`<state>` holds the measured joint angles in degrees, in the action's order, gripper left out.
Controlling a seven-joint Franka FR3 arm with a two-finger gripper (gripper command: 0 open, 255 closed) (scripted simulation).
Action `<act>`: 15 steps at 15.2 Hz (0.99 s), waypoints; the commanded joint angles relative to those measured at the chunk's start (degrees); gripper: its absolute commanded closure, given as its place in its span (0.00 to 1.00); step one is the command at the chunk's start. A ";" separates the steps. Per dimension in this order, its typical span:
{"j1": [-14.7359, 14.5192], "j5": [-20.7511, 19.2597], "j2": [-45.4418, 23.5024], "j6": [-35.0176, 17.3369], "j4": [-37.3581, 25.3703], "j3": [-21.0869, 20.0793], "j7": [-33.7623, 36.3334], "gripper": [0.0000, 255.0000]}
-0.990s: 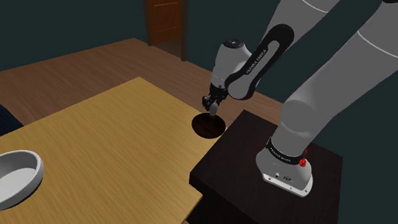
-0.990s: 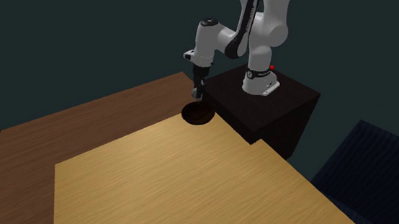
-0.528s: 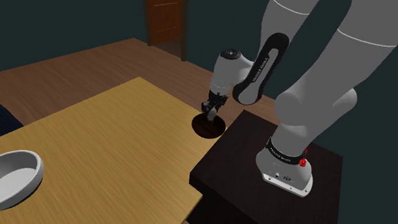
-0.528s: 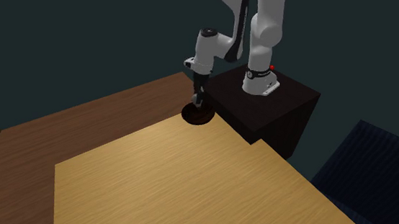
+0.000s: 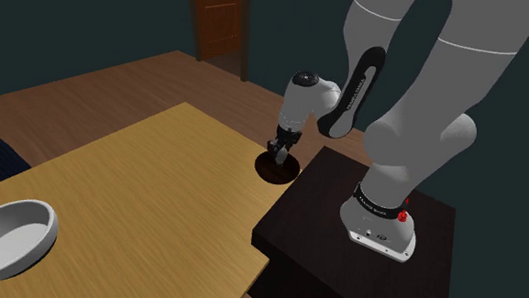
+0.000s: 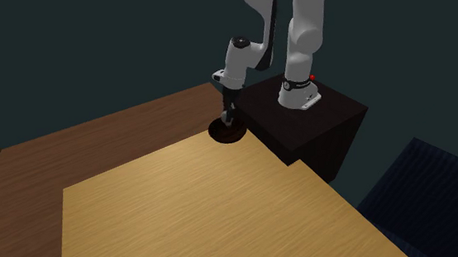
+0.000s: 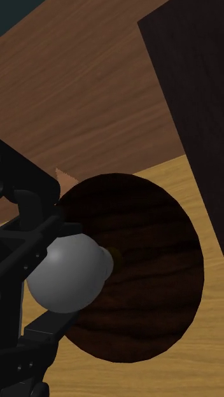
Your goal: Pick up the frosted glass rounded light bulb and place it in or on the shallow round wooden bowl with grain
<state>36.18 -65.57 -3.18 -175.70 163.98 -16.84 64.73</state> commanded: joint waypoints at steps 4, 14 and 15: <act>-0.01 -0.15 -0.02 0.00 -0.02 0.03 0.13 0.00; -17.31 50.13 16.25 5.82 8.73 5.60 -38.40 0.00; -17.31 50.13 16.25 5.82 8.73 5.61 -38.39 0.00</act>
<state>19.42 -15.96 12.83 -170.05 172.61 -11.70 26.87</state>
